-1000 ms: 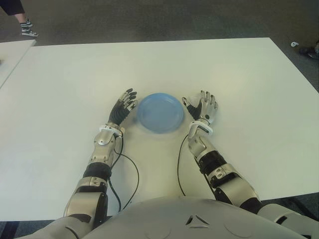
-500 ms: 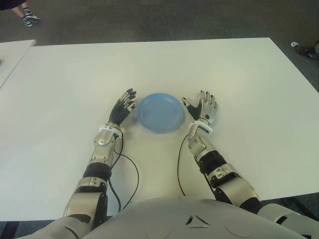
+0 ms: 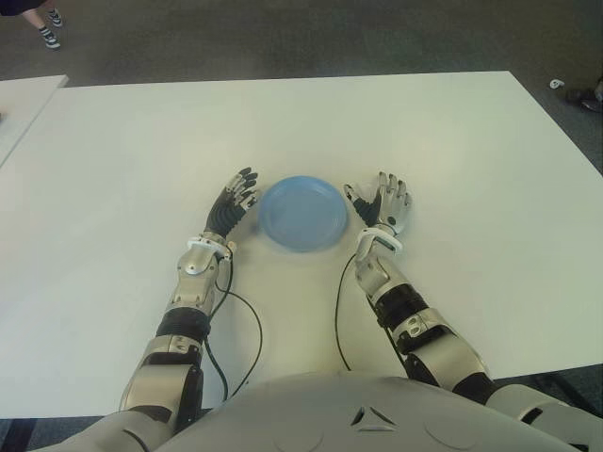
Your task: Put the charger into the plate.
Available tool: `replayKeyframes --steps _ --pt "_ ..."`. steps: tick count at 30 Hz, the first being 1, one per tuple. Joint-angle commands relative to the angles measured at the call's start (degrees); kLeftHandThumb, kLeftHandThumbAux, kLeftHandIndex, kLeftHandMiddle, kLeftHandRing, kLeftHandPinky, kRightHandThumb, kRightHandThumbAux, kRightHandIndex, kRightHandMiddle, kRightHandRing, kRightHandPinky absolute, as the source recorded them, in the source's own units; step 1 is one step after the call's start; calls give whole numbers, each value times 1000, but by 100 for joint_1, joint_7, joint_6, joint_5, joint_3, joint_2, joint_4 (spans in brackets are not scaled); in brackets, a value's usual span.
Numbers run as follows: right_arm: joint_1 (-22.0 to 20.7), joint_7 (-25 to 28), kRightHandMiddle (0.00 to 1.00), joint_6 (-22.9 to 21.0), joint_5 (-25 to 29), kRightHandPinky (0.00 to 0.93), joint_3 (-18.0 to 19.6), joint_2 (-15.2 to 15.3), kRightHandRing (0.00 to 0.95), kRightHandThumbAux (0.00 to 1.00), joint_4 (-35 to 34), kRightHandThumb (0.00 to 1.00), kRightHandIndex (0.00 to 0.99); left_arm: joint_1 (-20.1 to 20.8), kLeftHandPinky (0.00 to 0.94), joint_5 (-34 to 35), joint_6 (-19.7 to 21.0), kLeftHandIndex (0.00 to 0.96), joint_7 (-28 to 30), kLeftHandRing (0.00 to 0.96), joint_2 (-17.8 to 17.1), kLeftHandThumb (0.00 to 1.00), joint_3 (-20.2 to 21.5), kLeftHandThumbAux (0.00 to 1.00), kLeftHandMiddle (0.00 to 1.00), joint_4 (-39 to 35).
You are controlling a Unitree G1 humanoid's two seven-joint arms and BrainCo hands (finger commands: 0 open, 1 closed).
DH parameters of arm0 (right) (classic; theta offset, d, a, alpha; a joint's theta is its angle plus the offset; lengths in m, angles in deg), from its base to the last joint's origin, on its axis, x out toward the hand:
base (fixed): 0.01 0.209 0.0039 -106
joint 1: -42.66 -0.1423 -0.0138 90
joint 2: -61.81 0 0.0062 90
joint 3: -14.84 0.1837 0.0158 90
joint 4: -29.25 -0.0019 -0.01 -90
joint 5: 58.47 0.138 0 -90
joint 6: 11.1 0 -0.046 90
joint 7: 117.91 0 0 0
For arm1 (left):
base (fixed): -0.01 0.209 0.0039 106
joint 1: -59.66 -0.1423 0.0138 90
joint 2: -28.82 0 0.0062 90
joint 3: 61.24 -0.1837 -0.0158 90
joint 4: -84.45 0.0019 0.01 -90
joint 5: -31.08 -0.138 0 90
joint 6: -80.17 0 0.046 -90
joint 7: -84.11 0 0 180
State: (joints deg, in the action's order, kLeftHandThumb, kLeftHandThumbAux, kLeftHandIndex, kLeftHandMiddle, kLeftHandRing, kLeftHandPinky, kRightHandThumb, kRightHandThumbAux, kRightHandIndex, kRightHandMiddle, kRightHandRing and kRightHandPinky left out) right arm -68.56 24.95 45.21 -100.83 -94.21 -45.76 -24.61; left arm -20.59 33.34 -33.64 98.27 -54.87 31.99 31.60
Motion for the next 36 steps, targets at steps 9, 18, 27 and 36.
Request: replayKeyframes --steps 9,18,27,36 --pt "-81 400 0 -658 175 0 69 -17 0 175 660 281 0 -217 82 1 203 72 139 101 -41 0 -73 571 119 2" --pt "-267 638 0 -968 228 0 78 -47 0 168 821 300 0 -223 87 -31 267 73 139 98 -57 0 -80 562 115 -34" --pt "-412 832 0 -1129 225 0 13 -29 0 160 1007 305 0 -223 86 -52 234 78 141 96 -65 0 -101 558 114 -49" --pt "-505 909 0 -1179 266 0 4 -34 0 163 1132 313 0 -245 85 -18 313 78 138 100 -62 0 -105 555 119 -117"
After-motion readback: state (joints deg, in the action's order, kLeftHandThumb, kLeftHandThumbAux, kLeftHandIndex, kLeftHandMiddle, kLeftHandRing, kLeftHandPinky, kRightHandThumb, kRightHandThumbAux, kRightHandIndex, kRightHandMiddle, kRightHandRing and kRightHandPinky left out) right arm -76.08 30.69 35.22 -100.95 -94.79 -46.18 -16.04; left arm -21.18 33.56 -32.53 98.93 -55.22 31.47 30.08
